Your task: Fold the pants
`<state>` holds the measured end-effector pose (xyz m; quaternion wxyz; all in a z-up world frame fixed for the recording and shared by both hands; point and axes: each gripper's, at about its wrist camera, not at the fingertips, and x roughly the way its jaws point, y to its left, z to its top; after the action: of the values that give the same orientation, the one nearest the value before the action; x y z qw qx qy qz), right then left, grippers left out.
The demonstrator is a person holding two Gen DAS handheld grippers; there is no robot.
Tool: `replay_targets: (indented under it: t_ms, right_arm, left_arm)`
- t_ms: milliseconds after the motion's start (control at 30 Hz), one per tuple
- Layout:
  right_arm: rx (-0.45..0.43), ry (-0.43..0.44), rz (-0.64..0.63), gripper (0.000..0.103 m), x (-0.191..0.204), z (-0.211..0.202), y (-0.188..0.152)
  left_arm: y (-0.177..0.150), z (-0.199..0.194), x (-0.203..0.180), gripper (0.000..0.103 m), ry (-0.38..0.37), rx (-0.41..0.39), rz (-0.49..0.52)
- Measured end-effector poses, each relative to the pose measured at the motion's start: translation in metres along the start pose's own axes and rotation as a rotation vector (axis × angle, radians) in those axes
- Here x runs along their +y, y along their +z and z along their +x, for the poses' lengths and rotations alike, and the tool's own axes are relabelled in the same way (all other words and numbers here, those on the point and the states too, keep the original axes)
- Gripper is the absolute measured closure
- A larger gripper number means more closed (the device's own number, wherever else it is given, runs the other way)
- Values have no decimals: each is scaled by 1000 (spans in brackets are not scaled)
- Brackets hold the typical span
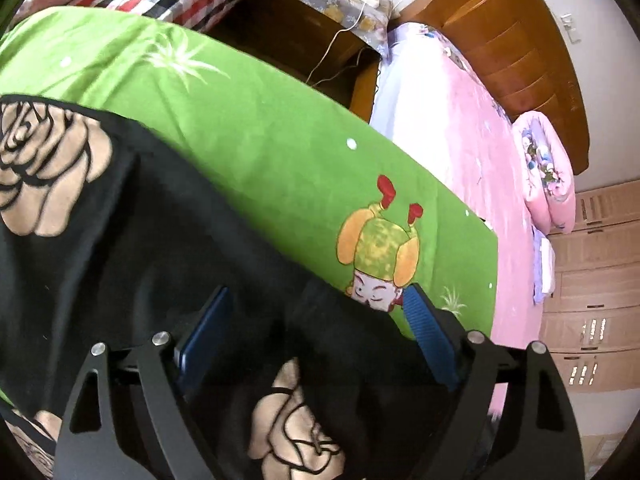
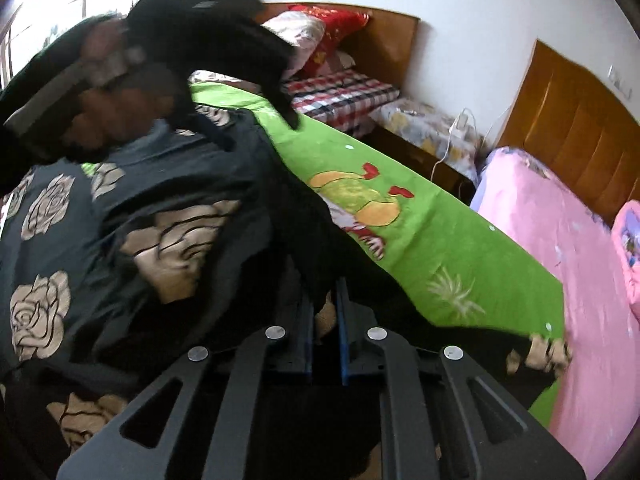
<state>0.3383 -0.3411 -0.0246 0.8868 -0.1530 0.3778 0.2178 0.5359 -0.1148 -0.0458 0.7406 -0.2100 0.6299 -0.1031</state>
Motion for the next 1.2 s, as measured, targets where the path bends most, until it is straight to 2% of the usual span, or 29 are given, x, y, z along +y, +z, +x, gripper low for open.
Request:
replay_targets:
  t_ms: [33, 100, 133, 200, 300, 333, 467, 567, 600, 633, 667, 700, 800, 867, 933, 1000, 1067, 1200]
  right_arm:
    - [-5, -3, 0, 91, 5, -2, -2]
    - [-10, -23, 10, 91, 7, -5, -6]
    - [-6, -39, 18, 91, 7, -5, -8]
    - [-7, -60, 31, 91, 9, -8, -11]
    - [-54, -75, 55, 91, 20, -28, -16]
    - [-72, -81, 59, 91, 26, -35, -17]
    - [-147, -101, 90, 91, 55, -75, -34]
    - [-142, -105, 120, 87, 87, -99, -62]
    - [-131, -110, 133, 78, 99, -103, -76]
    - [-124, -107, 149, 56, 107, -109, -88]
    - [-117, -92, 182, 39, 116, -113, -104]
    - [-117, -88, 212, 13, 125, -118, -118]
    - [-142, -83, 348, 11, 133, -132, -149]
    - [-173, -97, 439, 11, 128, -143, -164]
    - [-212, -128, 540, 16, 119, -156, -174]
    - [-276, -102, 677, 19, 98, -166, -182]
    - [-323, -78, 763, 24, 82, -175, -187]
    - [-331, -10, 941, 31, 40, -165, -193]
  left_arm:
    - [-6, 4, -3, 25, 29, 5, 5]
    - [-18, 11, -8, 93, 49, 32, 61]
    - [-23, 10, -7, 93, 50, 29, 89]
    - [-40, -6, -9, 95, 78, -49, 131]
    - [-78, -56, -13, 95, 38, -220, 218]
    - [-102, -78, -16, 95, 28, -287, 269]
    - [-185, -122, -4, 94, 1, -409, 368]
    - [-249, -128, 24, 91, -1, -464, 407]
    - [-268, -124, 38, 90, -7, -469, 405]
    - [-284, -117, 52, 90, -8, -464, 398]
    - [-295, -109, 63, 89, -10, -450, 386]
    - [-301, -101, 70, 88, -15, -434, 378]
    - [-308, -76, 101, 87, -42, -399, 350]
    - [-304, -68, 117, 85, -89, -389, 322]
    - [-303, -68, 129, 78, -162, -377, 278]
    - [-298, -71, 139, 57, -223, -365, 253]
    - [-295, -78, 142, 39, -247, -379, 237]
    - [-284, -80, 163, 35, -286, -372, 175]
